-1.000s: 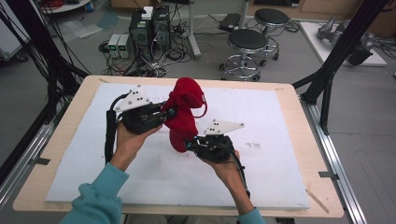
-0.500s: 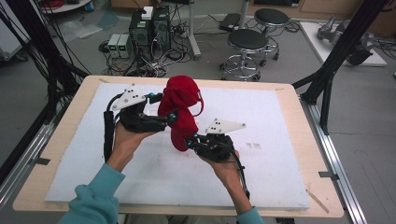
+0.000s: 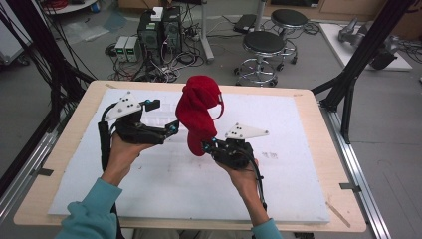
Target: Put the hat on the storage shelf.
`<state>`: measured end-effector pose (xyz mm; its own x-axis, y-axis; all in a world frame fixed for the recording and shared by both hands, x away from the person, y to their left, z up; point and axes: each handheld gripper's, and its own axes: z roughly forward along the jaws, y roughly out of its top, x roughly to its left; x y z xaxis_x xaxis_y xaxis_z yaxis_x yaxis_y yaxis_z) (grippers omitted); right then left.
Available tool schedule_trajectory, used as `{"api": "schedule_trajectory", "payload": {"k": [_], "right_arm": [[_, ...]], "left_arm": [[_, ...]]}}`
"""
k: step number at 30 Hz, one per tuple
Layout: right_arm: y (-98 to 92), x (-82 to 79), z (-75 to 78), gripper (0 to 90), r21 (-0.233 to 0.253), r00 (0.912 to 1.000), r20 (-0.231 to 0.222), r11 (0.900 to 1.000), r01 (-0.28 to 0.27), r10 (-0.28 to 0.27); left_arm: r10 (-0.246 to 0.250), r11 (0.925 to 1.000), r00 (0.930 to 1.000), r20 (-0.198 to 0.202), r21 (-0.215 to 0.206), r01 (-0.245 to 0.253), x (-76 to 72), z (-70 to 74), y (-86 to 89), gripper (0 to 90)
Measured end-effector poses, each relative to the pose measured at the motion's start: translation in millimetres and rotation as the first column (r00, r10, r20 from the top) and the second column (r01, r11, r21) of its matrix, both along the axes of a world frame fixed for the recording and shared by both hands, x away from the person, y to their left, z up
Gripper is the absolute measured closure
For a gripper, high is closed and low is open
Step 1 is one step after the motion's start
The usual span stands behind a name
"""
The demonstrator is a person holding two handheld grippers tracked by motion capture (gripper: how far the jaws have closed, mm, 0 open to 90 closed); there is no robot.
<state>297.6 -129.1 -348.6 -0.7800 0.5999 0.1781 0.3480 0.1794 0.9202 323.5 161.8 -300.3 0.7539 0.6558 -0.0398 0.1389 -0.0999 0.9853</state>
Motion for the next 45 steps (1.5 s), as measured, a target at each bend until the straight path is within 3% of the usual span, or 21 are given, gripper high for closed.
{"api": "schedule_trajectory", "payload": {"k": [10, 20, 31, 38, 45], "right_arm": [[-6.6, 17.1, 1.7, 85.5, 0.006, 0.9977, 0.024, 0.998, 0.063, -0.063], [-5.9, 37.9, 13.4, 85.5, 0.027, 0.9927, 0.067, 0.995, 0.099, -0.101], [-11.5, 66.7, 14.7, 85.5, 0.043, 0.9837, 0.071, 0.986, 0.162, -0.165], [-10.9, 83.7, 11.3, 85.5, 0.043, 0.9819, 0.071, 0.984, 0.173, -0.175], [-7.5, 95.7, 4.3, 85.5, 0.035, 0.9812, 0.06, 0.983, 0.181, -0.183]], "left_arm": [[0.05, 0.9978, 0.9975, -0.05, 0.046, -0.047, -6.8, -36.6, 33.2, 6.4], [0.05, 0.9933, 0.9945, -0.092, 0.108, -0.039, -17.0, -75.2, 72.4, 6.4], [0.094, 0.9907, 0.9868, -0.132, 0.11, -0.079, -29.3, -110.5, 101.1, 6.5], [0.108, 0.9897, 0.9861, -0.127, 0.108, -0.094, -35.3, -126.2, 111.0, 6.4], [0.137, 0.9886, 0.9834, -0.12, 0.079, -0.128, -40.4, -136.6, 120.2, 6.5]]}}
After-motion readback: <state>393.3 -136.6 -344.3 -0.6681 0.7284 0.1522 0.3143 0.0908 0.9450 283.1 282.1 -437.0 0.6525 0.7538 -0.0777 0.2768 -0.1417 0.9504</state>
